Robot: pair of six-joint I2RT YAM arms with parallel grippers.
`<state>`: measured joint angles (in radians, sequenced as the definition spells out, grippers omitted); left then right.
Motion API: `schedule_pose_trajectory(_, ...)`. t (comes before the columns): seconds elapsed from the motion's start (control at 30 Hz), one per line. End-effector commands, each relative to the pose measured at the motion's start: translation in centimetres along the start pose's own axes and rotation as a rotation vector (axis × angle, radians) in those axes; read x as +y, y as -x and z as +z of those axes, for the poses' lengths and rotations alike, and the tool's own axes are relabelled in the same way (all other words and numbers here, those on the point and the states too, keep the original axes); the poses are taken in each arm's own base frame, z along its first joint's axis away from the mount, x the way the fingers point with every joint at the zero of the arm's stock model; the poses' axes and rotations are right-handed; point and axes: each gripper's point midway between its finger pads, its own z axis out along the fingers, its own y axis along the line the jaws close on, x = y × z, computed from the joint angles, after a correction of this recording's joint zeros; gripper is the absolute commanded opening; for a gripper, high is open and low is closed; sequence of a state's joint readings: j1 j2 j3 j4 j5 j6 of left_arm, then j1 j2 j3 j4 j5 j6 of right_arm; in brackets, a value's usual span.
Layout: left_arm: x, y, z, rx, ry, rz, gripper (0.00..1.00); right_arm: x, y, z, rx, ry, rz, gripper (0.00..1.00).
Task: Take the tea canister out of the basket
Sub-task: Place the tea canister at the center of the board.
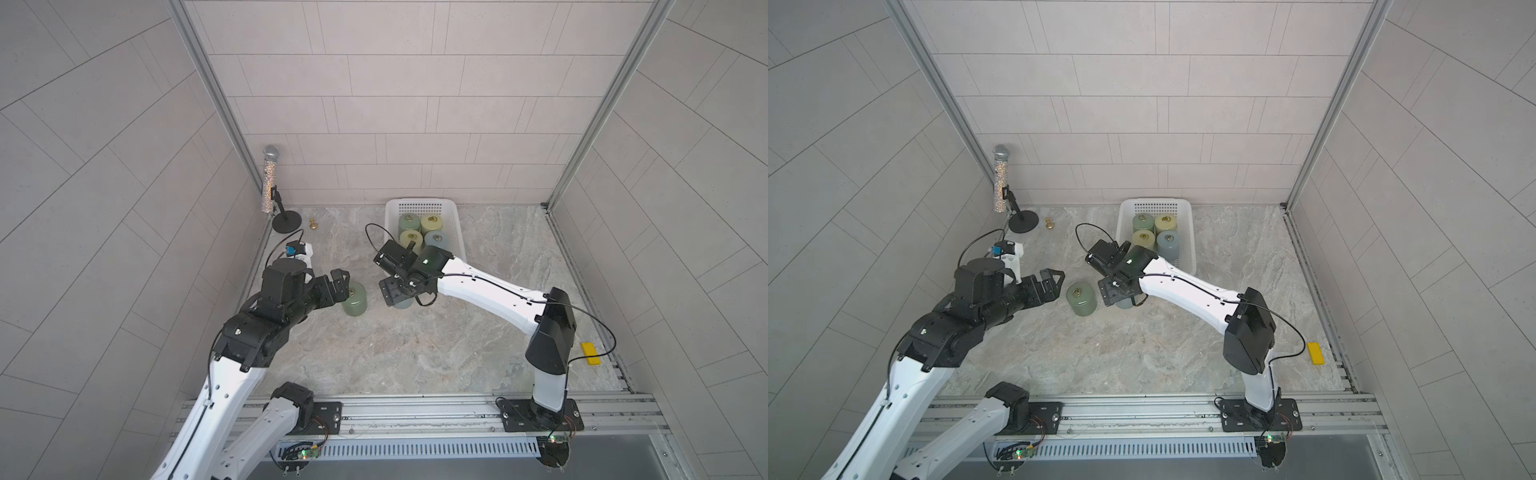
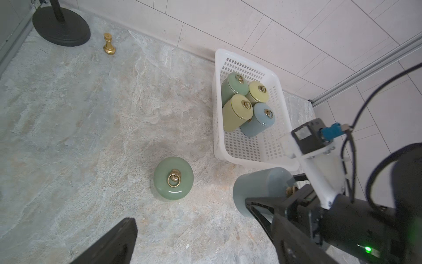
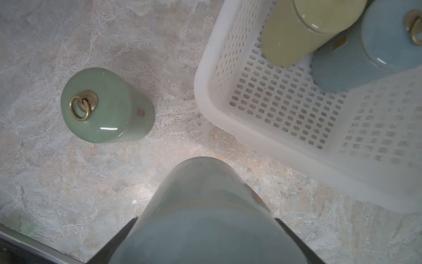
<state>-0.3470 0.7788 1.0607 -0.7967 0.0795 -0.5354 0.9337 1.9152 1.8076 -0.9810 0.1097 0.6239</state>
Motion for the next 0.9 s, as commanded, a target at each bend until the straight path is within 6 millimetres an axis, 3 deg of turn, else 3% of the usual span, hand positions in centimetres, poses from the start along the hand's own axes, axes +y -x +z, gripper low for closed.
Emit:
schedule_pose_trajectory(0.0,0.7,-0.6,-0.8,0.006,0.022,-0.023,1.00,1.2,0.9,1.2,-0.042,0.012,0.037,0.76)
schedule_pose_trajectory(0.4,1.6,-0.8,-2.9,-0.009,0.064,-0.027,1.00,3.2,-0.1,6.6,-0.022,-0.025,-0.006,0.75)
schedule_pose_trajectory(0.87,1.7,-1.6,-4.3,-0.003,0.043,-0.019,1.00,3.3,-0.1,10.2,-0.020,-0.068,-0.038,0.79)
